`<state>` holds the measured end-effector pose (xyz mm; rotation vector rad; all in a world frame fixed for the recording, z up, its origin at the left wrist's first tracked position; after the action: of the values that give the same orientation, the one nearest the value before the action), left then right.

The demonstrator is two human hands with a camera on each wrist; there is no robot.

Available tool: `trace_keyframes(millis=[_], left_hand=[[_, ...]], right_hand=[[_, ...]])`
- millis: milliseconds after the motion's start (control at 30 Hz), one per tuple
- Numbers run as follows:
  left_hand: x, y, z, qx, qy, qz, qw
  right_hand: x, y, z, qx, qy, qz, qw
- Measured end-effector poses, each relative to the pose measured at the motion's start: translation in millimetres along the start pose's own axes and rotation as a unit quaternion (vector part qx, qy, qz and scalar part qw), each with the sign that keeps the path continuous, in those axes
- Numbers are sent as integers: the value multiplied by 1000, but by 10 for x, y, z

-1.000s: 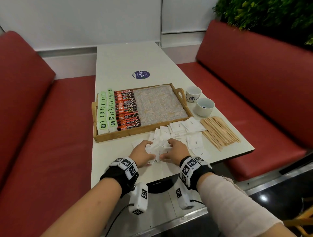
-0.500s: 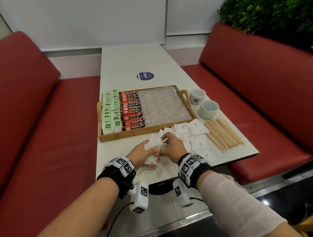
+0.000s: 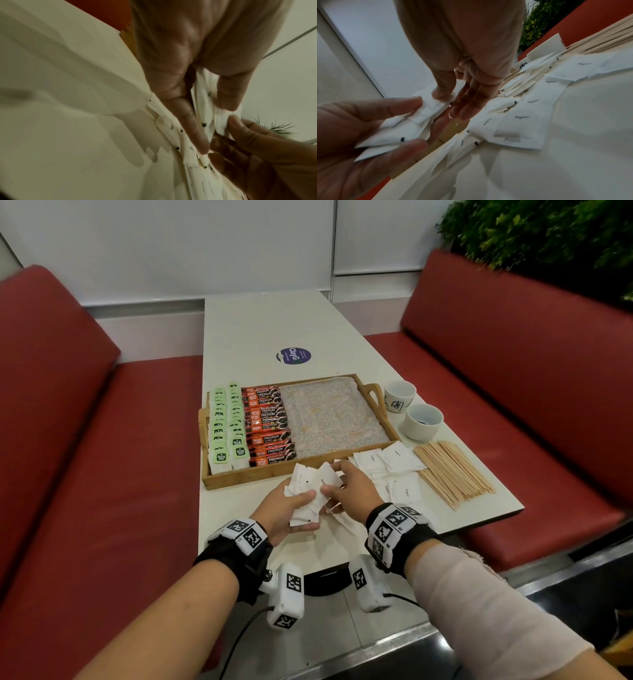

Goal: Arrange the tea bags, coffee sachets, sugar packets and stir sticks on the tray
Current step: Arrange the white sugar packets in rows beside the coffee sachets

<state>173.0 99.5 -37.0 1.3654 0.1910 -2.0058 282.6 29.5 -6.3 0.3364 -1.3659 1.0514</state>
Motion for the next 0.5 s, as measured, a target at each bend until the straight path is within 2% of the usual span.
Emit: trace_keyframes(millis=[200,333,500], left_hand=[[-56,25,48,12,-6,22,1000],[-55,34,95,28,-8,31,999],[-49,58,152,57,-2,41,998]], right_hand=[[156,-31,-4,4,-38,9,999],[254,-104,-12,-34,-70,44,996],[276,-139,7,-65,-72,16,995]])
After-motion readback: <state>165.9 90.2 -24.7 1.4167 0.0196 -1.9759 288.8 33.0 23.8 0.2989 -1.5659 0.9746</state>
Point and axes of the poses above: each hand's wrist, its own z-axis away from the middle knuckle, its own y-axis out of the palm, x = y × z, the point moved 9 cm from there along -z, towards the middle knuckle, and after that the axes turned 2 degrees about y, right-handed, at the moved point
